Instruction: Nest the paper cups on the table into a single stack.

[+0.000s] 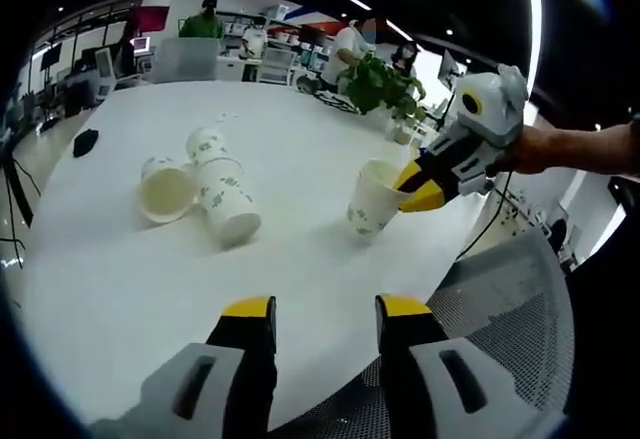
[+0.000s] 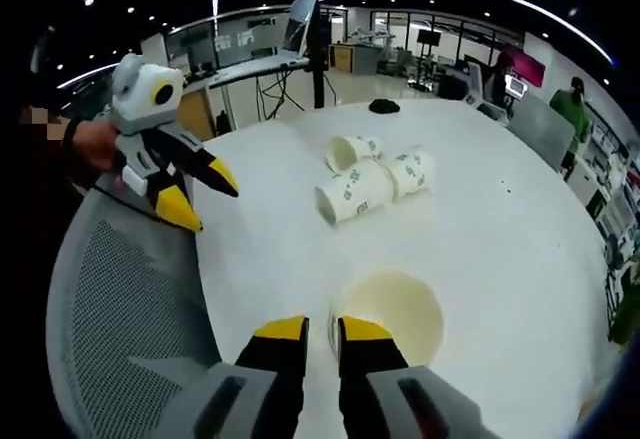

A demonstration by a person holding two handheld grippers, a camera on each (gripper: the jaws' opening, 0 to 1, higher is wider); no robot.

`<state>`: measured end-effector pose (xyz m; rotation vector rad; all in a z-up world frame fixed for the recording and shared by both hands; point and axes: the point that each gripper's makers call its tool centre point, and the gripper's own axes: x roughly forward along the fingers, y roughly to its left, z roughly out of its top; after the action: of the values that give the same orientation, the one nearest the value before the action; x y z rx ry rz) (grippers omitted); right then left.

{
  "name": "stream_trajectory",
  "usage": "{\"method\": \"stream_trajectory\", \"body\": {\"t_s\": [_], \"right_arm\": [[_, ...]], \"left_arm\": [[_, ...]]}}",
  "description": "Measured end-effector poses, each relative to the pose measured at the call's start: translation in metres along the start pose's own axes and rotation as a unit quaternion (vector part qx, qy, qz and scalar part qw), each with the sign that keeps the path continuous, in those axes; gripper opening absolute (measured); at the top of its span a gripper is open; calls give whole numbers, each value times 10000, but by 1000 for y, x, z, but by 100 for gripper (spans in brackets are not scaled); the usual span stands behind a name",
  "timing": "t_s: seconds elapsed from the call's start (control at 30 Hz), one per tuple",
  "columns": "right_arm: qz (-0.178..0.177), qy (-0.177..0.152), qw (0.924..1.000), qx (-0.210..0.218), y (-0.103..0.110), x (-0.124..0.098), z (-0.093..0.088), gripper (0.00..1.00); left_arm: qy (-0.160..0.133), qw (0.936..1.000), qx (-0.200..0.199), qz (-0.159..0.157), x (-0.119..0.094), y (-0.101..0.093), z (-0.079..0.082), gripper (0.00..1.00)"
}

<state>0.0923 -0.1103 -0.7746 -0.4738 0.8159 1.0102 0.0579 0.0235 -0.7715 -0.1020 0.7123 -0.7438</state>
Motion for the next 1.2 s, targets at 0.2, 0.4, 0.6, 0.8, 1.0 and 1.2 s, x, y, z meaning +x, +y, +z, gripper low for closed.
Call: {"method": "stream_trajectory", "body": {"t_s": [0.2, 0.4, 0.6, 0.8, 1.0, 1.2], "right_arm": [[-99, 172, 9998, -82, -9, 11, -6, 2], [-52, 147, 9999, 19, -16, 12, 0, 1], [-101, 77, 9999, 97, -25, 19, 8, 1], [-128, -48, 9996, 240, -36, 29, 22, 2], [-125, -148, 9992, 336, -39, 38, 35, 2], [-90, -112, 9992, 371, -38, 39, 35, 8]], "left_arm": [[1, 10000, -23, 23, 1, 4, -1, 38], [-15, 10000, -69, 57, 0, 5, 0, 38], [-40, 9999, -106, 75, -1, 5, 1, 38], [-40, 9999, -121, 87, 0, 8, 1, 38], [-18, 9999, -132, 98, 0, 8, -1, 38], [-22, 9997, -204, 157, 0, 11, -1, 38]]}}
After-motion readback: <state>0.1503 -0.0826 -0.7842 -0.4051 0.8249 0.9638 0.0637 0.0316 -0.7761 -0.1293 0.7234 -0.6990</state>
